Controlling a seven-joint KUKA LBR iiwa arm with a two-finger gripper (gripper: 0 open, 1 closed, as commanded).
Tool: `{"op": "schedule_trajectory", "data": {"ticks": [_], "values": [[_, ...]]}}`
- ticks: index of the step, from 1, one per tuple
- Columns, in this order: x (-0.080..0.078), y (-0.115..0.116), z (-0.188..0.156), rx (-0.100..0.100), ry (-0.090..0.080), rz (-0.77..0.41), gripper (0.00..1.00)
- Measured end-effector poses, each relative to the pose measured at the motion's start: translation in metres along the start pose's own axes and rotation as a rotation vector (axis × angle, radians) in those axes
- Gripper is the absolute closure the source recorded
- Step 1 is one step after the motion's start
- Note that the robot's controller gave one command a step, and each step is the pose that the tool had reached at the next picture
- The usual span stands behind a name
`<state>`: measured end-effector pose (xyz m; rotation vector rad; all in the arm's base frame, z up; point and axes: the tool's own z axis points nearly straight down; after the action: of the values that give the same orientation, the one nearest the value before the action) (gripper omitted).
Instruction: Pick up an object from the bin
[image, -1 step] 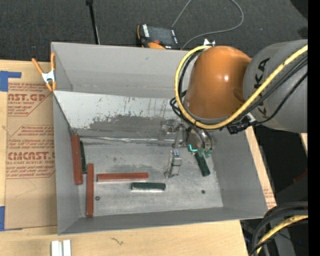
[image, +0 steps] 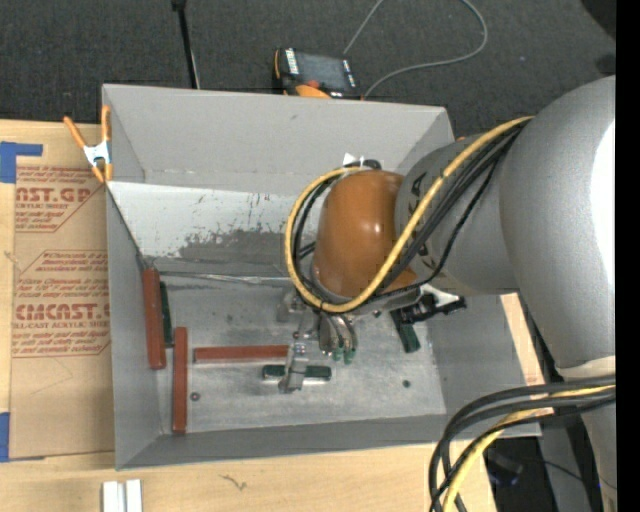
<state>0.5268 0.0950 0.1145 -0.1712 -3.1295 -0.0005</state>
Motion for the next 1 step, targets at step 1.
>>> {"op": "schedule_trajectory", "data": {"ticks": [1], "values": [[-0.0002,0.0025,0.0480,0.001,-0.003,-0.008,0.00]]}}
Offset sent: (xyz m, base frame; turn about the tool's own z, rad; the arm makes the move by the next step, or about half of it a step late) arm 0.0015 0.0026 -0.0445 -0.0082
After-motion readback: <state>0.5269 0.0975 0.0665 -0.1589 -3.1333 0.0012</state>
